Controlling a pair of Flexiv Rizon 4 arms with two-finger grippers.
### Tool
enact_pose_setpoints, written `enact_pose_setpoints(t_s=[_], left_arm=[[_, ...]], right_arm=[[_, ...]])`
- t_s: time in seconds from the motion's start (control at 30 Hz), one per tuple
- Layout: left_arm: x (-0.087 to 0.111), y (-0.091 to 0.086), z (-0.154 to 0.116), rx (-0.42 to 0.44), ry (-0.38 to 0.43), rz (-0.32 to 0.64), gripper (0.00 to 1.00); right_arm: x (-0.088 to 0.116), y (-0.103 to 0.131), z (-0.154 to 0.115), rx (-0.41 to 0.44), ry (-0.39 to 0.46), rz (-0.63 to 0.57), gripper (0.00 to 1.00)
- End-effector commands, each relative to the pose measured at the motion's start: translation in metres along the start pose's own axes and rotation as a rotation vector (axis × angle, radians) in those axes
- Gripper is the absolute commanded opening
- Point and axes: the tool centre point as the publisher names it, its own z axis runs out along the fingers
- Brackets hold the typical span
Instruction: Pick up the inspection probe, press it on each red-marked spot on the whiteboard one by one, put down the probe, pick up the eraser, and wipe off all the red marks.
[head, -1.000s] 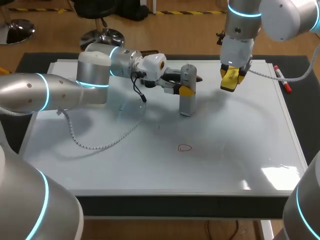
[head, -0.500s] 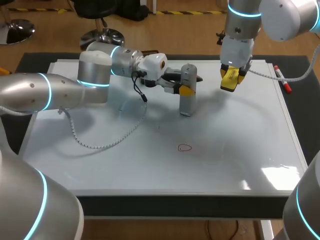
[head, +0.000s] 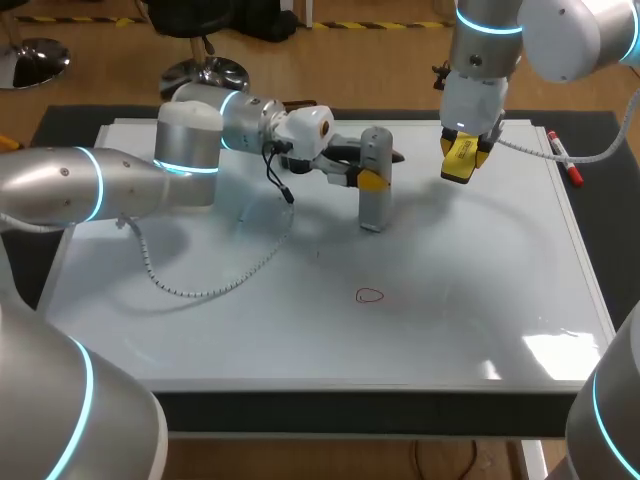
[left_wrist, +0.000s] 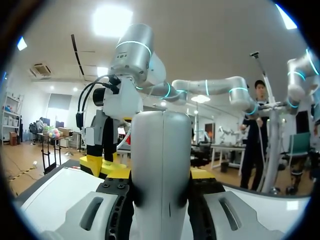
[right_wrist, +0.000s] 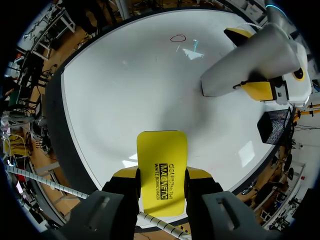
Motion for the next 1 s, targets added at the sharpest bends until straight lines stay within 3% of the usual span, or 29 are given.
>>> enact_pose_setpoints(t_s=[0.03,0.63,1.0], left_arm=[[0.000,0.001,-0.001,-0.001,0.000,0.003,0.00],[0.002,-0.042,-0.006,-0.019,0.008,0.050,0.00],[0.001,-0.069,-0.042,-0.024,-0.091,0.081,0.00]], right_arm=[[0.001,0.000,-0.001,0.003,0.002,-0.002,0.00],[0.001,0.000,-0.001,0.003,0.002,-0.002,0.00],[0.001,0.000,-0.001,0.003,0.002,-0.002,0.00]])
